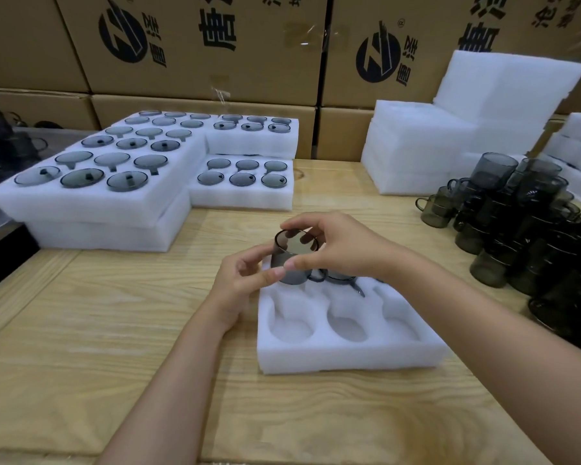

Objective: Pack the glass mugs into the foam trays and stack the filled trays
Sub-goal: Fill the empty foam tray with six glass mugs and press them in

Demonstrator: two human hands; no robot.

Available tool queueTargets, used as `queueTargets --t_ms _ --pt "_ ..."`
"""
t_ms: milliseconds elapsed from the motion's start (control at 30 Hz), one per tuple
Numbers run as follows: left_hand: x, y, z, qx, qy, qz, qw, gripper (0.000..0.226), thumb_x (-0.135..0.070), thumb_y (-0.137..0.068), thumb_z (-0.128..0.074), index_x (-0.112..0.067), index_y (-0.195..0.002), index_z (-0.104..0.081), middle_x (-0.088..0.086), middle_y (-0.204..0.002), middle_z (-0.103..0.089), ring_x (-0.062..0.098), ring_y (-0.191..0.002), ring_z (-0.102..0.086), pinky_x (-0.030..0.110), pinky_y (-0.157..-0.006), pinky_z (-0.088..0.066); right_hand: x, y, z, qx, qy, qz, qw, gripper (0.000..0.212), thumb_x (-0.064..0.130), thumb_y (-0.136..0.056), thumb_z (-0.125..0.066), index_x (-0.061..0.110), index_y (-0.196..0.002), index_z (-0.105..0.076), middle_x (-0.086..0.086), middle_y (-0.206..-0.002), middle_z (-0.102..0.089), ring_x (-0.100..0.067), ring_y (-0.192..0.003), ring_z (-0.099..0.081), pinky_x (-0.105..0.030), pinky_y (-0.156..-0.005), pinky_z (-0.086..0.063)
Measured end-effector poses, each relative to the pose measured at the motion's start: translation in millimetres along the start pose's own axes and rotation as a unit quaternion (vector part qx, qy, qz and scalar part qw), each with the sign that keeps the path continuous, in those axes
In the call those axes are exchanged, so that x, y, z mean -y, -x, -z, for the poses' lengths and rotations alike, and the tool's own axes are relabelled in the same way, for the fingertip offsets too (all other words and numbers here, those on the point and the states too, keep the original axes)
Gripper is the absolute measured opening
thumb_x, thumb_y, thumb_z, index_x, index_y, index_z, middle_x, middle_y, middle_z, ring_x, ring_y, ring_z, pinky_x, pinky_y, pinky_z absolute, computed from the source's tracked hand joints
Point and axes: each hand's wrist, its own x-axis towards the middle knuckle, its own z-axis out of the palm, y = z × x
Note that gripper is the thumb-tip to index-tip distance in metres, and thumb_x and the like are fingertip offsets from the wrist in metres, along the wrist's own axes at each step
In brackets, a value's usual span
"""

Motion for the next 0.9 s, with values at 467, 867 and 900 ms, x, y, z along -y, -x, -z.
queueTargets --t_ms 467,867,900 --pt "11 -8 1 -0.041 0.071 0.046 0.996 0.030 -0.015 -0.077 -0.063 -0.012 -0.106 -0.069 0.008 -0.111 -0.070 0.026 -0.110 -0.062 0.042 -0.097 -0.047 -3 6 -44 -0.086 0.218 0.033 0.972 0.054 0.052 -0.078 -0.065 0.021 -0.121 -0.055 0.004 -0.109 -0.055 -0.015 -0.102 -0.040 -0.031 -0.091 -0.035" --pt "6 -3 -5 -0.004 0.036 0.056 0.998 0.062 -0.005 -0.076 -0.064 -0.024 -0.133 -0.049 0.020 -0.136 -0.050 0.032 -0.129 -0.048 0.047 -0.108 -0.039 -3 25 -55 0.109 0.323 -0.029 0.940 0.093 0.072 -0.087 -0.018 0.008 -0.149 0.009 -0.003 -0.157 0.018 -0.010 -0.141 0.024 -0.040 -0.115 0.016" --pt "6 -3 -4 0.007 0.029 0.057 0.998 0.062 -0.001 -0.080 -0.065 -0.025 -0.134 -0.048 0.020 -0.136 -0.050 0.032 -0.129 -0.049 0.044 -0.108 -0.040 -3 26 -55 0.109 0.323 -0.032 0.940 0.097 0.075 -0.085 -0.019 0.009 -0.149 0.011 -0.003 -0.157 0.020 -0.010 -0.141 0.025 -0.040 -0.115 0.016"
